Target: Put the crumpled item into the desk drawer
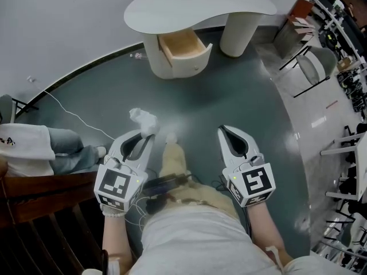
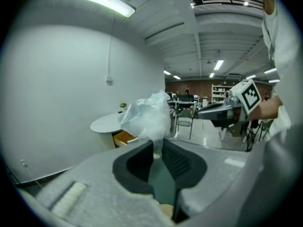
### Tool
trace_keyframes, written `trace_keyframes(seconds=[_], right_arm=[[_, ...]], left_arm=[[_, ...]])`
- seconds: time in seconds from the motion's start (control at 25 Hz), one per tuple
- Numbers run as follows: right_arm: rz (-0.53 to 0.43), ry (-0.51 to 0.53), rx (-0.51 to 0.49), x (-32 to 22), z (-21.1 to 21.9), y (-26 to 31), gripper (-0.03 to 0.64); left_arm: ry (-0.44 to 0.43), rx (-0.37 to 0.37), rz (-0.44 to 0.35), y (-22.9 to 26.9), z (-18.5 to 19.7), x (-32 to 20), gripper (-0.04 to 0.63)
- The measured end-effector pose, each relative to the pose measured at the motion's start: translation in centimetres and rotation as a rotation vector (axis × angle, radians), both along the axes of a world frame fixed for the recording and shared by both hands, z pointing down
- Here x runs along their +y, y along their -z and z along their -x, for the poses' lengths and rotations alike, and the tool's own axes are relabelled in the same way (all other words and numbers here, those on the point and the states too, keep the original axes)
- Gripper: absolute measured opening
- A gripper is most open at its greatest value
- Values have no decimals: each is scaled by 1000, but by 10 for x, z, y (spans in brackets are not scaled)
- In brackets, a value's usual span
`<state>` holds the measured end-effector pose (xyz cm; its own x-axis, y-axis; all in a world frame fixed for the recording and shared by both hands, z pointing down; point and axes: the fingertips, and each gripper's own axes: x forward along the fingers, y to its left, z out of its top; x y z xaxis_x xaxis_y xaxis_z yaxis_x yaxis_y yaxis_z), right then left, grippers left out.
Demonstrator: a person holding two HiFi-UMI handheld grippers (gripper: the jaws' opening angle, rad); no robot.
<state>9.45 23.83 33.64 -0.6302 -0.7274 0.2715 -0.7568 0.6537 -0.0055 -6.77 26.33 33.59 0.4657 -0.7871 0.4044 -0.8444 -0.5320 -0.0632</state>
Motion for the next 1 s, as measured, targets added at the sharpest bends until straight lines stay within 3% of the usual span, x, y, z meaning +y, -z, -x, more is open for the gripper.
trace_keyframes(seconds=[0.32, 0.52, 1.0], right_arm=[[-3, -35, -2, -11, -6, 2, 5], [9, -51, 3, -48, -15, -5, 5], [20, -104, 5, -133, 1, -2, 5]], left_arm=[[-29, 3, 1, -2, -7, -13, 54], [-50, 3, 12, -6, -17, -53, 54], [-118, 8, 33, -9, -2, -143, 54]])
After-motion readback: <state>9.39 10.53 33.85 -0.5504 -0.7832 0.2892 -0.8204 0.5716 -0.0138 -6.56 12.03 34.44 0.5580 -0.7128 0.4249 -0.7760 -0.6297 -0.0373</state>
